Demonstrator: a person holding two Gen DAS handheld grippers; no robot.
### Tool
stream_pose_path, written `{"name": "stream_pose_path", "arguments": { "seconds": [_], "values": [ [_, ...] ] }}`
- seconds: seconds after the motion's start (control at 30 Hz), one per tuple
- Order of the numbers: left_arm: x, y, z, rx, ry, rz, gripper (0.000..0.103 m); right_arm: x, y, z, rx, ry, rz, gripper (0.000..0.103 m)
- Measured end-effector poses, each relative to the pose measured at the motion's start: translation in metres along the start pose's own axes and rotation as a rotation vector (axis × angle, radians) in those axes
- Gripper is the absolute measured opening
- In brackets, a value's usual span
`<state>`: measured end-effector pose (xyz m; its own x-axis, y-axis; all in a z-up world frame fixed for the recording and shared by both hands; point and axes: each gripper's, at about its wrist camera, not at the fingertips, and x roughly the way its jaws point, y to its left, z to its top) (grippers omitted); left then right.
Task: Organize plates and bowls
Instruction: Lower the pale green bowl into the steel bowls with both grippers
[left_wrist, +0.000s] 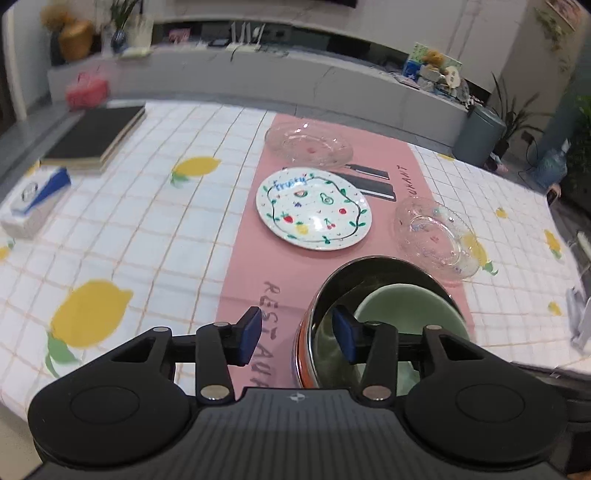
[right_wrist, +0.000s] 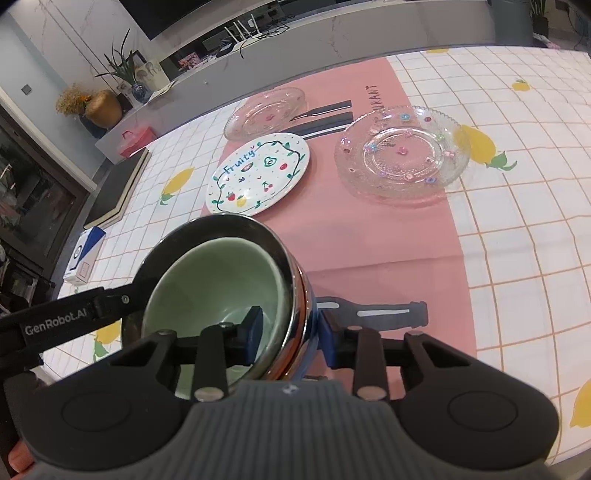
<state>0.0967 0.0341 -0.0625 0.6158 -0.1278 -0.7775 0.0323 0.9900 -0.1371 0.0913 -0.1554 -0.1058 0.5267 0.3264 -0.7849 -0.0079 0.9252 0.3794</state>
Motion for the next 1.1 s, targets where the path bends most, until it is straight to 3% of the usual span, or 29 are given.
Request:
{"name": "stream_pose_path", "arguments": {
  "seconds": [0.1, 0.37, 0.43, 0.5, 0.53, 0.7, 0.83, 0.97, 1.03, 1.1],
  "values": [
    [0.004, -0.005, -0.002, 0.037, 0.006, 0.022, 0.053, -0.001, 0.0, -0.001, -0.009, -0.004, -0.002, 0.034],
    [-0.007, 0.011, 0.007, -0.052, -0.005, -0.064, 0.056, 0.004, -0.005, -0.001, 0.021, 0.027, 0.018, 0.037],
    [-0.01, 0.016, 0.009, -0.067, -0.011, -0.139, 0.078, 0.007, -0.008, -0.002, 0.045, 0.046, 0.036, 0.04],
    [-0.012, 0.02, 0.01, -0.103, -0.007, -0.233, 0.081, 0.008, -0.008, -0.002, 0.055, 0.052, 0.042, 0.04],
    [-0.012, 0.019, 0.011, -0.107, -0.005, -0.246, 0.081, 0.008, -0.008, -0.003, 0.054, 0.052, 0.042, 0.04],
    [-0.002, 0.004, 0.006, 0.023, -0.011, -0.069, 0.081, 0.007, -0.009, -0.003, 0.059, 0.052, 0.042, 0.04],
    [0.017, -0.005, -0.001, 0.062, 0.1, -0.09, 0.081, 0.007, -0.008, -0.003, 0.056, 0.049, 0.04, 0.04],
    [0.028, -0.009, -0.011, 0.074, 0.124, -0.034, 0.08, 0.007, -0.009, -0.004, 0.062, 0.043, 0.037, 0.039],
    [0.031, -0.004, -0.015, 0.026, 0.143, -0.114, 0.057, 0.008, -0.01, -0.004, 0.065, 0.038, 0.037, 0.039],
    [0.03, -0.001, -0.015, -0.029, 0.166, -0.142, 0.053, 0.007, -0.007, -0.005, 0.051, 0.034, 0.027, 0.038]
  ]
}}
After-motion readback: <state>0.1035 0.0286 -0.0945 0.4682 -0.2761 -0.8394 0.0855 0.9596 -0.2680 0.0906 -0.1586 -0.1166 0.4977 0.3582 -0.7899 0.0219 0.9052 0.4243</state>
